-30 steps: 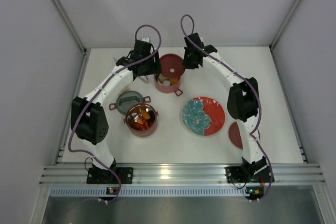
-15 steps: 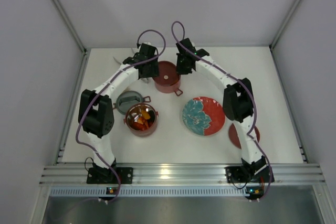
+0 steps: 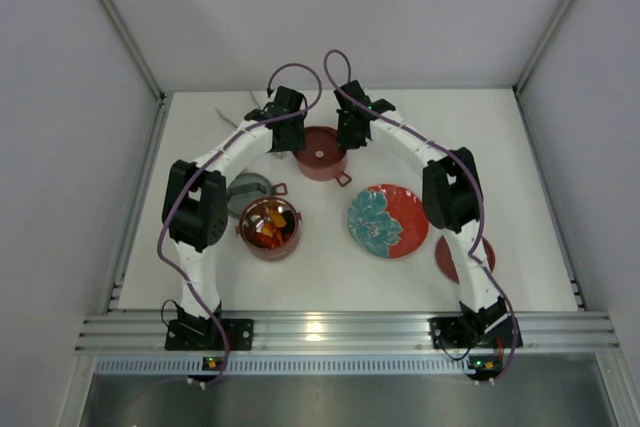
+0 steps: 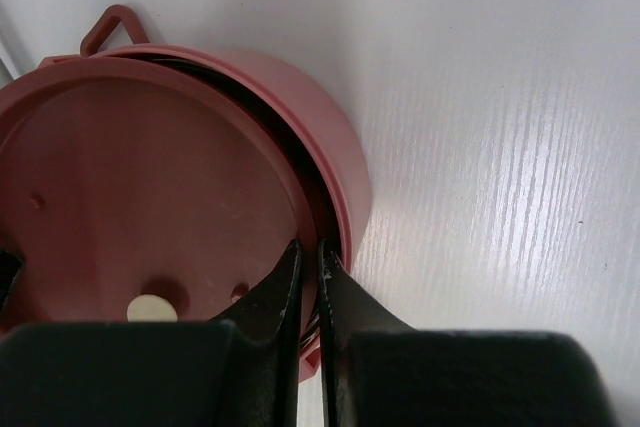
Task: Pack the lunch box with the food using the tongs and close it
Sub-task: Close the box lid on the packing box.
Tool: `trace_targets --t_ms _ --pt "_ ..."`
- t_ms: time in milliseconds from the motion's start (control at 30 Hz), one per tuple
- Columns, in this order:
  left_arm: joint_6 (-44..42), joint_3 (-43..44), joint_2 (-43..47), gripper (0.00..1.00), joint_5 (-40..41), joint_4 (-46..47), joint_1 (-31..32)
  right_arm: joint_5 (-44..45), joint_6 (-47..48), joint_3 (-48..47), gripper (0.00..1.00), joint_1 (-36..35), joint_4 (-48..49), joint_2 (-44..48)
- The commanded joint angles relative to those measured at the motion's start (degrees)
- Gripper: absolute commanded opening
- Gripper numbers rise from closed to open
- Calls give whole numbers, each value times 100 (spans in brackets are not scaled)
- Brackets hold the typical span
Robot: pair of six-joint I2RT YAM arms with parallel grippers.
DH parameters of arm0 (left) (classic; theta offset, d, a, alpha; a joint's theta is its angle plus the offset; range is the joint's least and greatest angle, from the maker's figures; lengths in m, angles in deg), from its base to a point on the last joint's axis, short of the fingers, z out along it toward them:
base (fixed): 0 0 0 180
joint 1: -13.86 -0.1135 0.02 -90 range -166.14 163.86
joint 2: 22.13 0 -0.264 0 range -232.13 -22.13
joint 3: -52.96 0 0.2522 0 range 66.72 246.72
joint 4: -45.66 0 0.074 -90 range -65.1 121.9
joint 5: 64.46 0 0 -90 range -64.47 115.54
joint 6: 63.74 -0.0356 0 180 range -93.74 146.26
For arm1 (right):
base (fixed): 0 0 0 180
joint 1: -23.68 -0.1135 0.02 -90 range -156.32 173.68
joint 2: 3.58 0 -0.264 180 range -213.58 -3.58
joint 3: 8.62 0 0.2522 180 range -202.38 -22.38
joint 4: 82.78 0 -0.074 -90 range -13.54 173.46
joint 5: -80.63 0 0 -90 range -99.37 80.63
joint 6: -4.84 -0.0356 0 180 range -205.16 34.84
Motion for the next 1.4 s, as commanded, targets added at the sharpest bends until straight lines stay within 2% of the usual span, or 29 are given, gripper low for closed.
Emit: trace_targets --t_ms 0,333,667,1367 --pt "-85 237 -14 69 142 25 -37 228 83 12 0 -88 74 109" --pt "-103 175 -14 69 142 69 -37 378 180 126 0 -88 364 434" --pt "-120 280 -49 68 107 34 -46 659 373 -190 0 -88 75 576" --pt "-155 324 -128 68 55 -107 -46 659 479 99 0 -88 -66 707"
